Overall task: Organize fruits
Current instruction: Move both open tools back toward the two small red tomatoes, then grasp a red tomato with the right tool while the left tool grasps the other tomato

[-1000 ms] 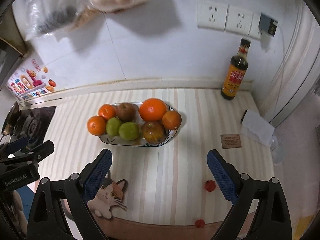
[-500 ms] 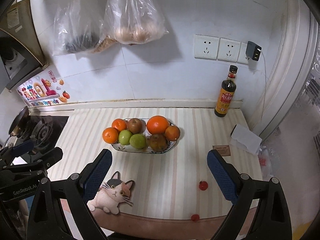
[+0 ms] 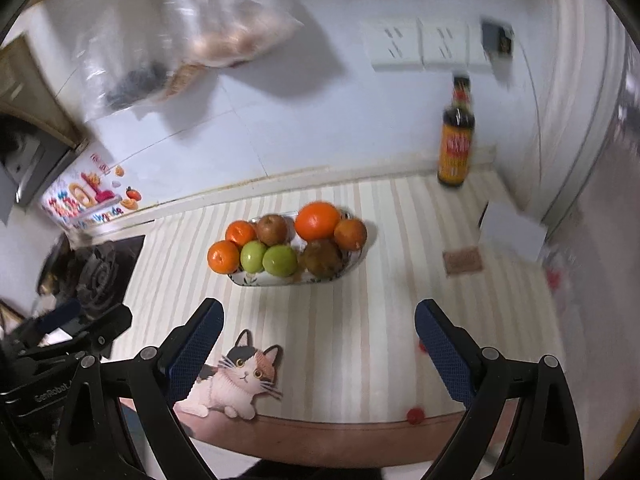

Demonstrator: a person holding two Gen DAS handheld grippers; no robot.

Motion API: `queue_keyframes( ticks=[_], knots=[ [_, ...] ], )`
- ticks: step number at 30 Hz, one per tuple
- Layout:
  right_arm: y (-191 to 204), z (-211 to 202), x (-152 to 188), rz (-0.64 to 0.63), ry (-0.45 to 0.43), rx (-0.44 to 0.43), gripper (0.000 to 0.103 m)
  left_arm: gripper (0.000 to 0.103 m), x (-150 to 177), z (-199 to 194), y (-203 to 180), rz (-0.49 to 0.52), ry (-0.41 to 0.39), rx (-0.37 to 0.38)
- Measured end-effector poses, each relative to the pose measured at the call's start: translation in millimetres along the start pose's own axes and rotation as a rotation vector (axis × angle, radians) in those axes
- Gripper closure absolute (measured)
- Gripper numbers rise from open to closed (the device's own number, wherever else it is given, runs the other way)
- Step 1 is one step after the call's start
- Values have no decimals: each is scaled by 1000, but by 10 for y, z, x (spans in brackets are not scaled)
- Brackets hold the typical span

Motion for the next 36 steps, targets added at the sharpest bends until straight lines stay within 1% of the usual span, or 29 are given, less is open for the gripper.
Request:
queue_keyframes(
  ticks=[3, 6, 8, 10, 11, 12, 14, 17, 19, 21, 23, 25, 26, 27, 29, 32, 35, 36],
  knots=[
    [-395, 249, -27, 81, 45, 28, 4, 0, -37, 238, -158, 30, 33, 13],
    [-883, 513, 13, 159, 88, 77, 4, 0, -83, 529, -416, 90, 72, 22],
    [-1225, 725, 85, 216, 130, 106, 5, 0, -97, 741, -609, 130, 105, 27],
    [-1555, 933, 211, 276, 176, 114, 7, 0, -82, 973, -822, 172, 148, 34],
    [-1636, 1001, 251, 291, 190, 115, 13, 0, -66, 1093, -937, 195, 172, 38],
    [-1748, 1086, 345, 314, 220, 112, 22, 0, -56, 1173, -1013, 212, 190, 43],
    [-1894, 1235, 576, 332, 284, 108, 30, 0, -7, 1363, -1202, 256, 237, 50],
    [-1960, 1374, 883, 309, 348, 110, 34, 0, 85, 1570, -1413, 314, 290, 45],
    [-1948, 1444, 1061, 277, 374, 113, 37, 0, 152, 1671, -1499, 342, 322, 46],
    [-1934, 1500, 1174, 256, 389, 116, 44, 0, 210, 1751, -1542, 356, 348, 45],
    [-1914, 1575, 1285, 238, 409, 120, 50, 0, 271, 1822, -1581, 361, 378, 52],
    [-1898, 1629, 1357, 208, 419, 137, 59, 0, 303, 1872, -1616, 365, 395, 59],
    [-1894, 1666, 1401, 194, 422, 145, 68, 0, 310, 1894, -1641, 366, 401, 65],
    [-1894, 1681, 1425, 182, 421, 148, 74, 0, 309, 1909, -1665, 366, 408, 74],
    [-1902, 1652, 1412, 173, 394, 134, 74, 0, 277, 1929, -1719, 363, 405, 99],
    [-1956, 1592, 1265, 206, 350, 112, 74, 0, 207, 1969, -1881, 367, 399, 148],
    [-2106, 1531, 1050, 239, 308, 126, 74, 0, 133, 2034, -2184, 408, 383, 223],
    [-2184, 1524, 990, 255, 295, 136, 74, 2, 120, 2060, -2302, 422, 380, 255]
  ],
)
Point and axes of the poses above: each gripper's, at about its wrist camera, not at the fingertips, and z roughly the way its jaws point, y to its left, x to its underside, the point moved 6 cm from there along z, roughly the way its jaws point, and after that the axes turned 15 degrees about z, right-handed, at the moved point
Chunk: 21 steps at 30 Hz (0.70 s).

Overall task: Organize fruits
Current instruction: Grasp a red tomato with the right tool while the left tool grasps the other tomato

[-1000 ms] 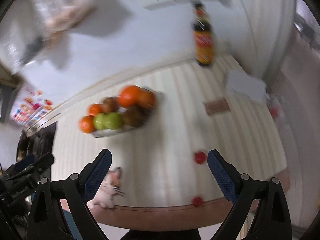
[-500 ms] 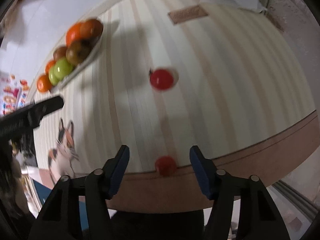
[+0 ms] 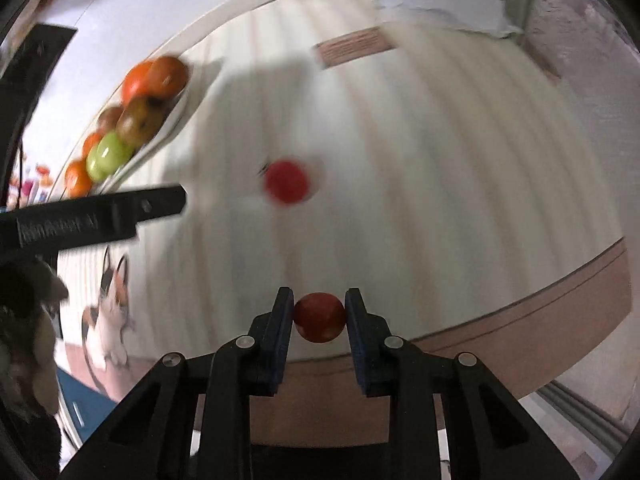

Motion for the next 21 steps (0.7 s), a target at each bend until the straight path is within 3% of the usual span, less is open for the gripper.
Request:
queue_keyframes(
  ticks=[4, 8, 13, 21],
  knots=[
    [-216, -2, -228, 44, -22, 26, 74, 30, -201, 164, -347, 69, 5, 76],
    [-377, -10, -348, 73, -32, 43, 74, 36, -305, 190, -616, 127, -11, 116],
    [-446, -68, -415, 94, -50, 48, 74, 59, -383, 179, -830, 175, -22, 155],
    [-540, -173, -451, 110, -67, 45, 74, 62, -392, 248, -853, 169, -17, 186]
  ],
)
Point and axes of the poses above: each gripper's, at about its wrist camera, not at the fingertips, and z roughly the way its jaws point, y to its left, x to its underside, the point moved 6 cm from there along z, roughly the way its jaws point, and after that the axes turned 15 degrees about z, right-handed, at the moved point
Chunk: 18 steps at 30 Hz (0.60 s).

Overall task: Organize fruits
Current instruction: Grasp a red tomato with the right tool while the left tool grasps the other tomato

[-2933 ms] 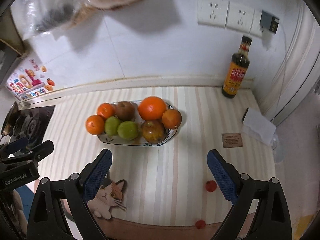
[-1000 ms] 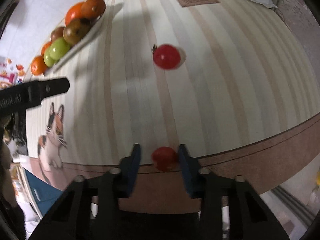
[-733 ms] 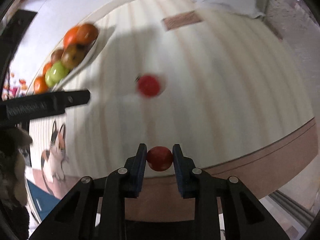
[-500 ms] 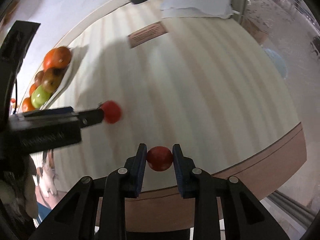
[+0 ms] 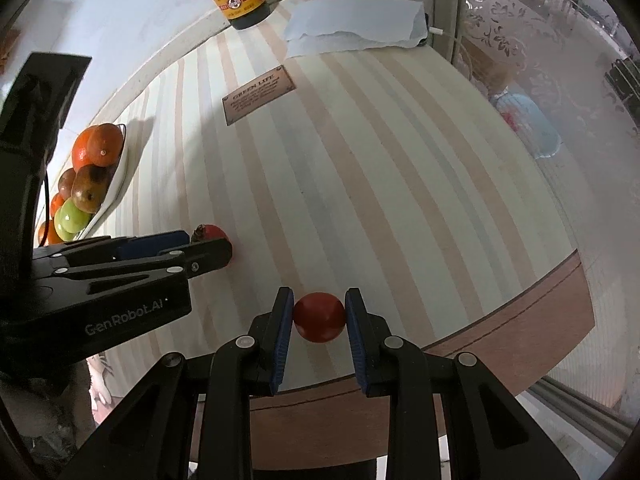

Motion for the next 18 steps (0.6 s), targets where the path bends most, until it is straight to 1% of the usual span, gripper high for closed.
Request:
queue_keyframes(
  ticks=[4, 6, 8, 9, 15, 18],
  knots=[
    [-49, -2, -20, 19, -9, 2, 74, 63, -12, 103, -5, 7, 26, -1],
    [-75, -19, -33, 25, -15, 3, 74, 65, -57, 119, 8, 5, 20, -6],
    [-90, -37, -36, 28, -21, 3, 74, 71, -67, 122, 19, -7, 13, 0],
    [-93, -46, -40, 28, -25, 3, 74, 76, -48, 132, 26, -10, 12, 4],
    [-62, -112, -70, 22, -51, 1, 74, 76, 58, 27, 169, -33, -25, 3],
    [-14, -129, -84, 12, -63, -5, 74, 76, 92, -104, 290, -56, -62, -11]
  ],
)
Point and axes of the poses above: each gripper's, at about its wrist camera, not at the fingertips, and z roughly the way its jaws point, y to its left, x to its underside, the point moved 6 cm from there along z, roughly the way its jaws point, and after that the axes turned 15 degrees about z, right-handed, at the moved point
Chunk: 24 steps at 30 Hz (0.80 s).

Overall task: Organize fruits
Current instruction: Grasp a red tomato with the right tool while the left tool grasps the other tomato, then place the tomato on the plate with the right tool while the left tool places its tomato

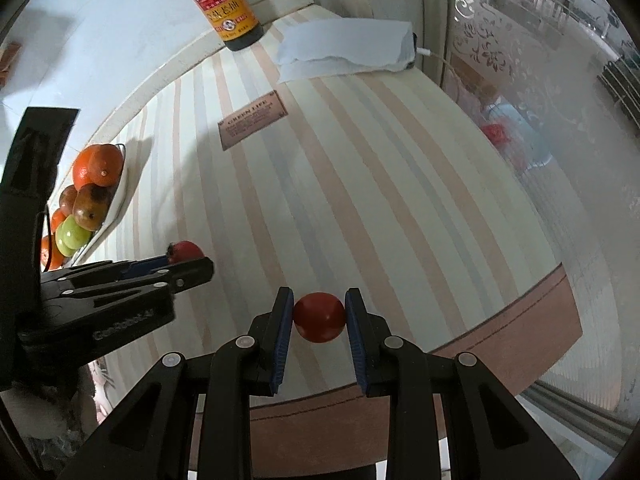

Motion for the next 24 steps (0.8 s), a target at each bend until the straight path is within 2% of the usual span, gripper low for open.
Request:
queue_keyframes(
  ticks=[5, 9, 15, 21, 24],
  knots=[
    [237, -7, -22, -40, -10, -34, 74, 76, 113, -310, 293, -82, -63, 4],
    [631, -1, 30, -104, -7, -91, 74, 76, 328, -652, 674, -172, -131, -17],
    [1480, 96, 283, -220, 44, -222, 74, 76, 729, -1198, 1498, -381, -210, -32],
    [2445, 274, 574, -283, 118, -392, 74, 76, 1150, -1282, 2218, -599, -242, 12],
    [2802, 393, 664, -307, 130, -431, 74, 76, 1245, -1250, 2460, -674, -257, 45]
  ],
)
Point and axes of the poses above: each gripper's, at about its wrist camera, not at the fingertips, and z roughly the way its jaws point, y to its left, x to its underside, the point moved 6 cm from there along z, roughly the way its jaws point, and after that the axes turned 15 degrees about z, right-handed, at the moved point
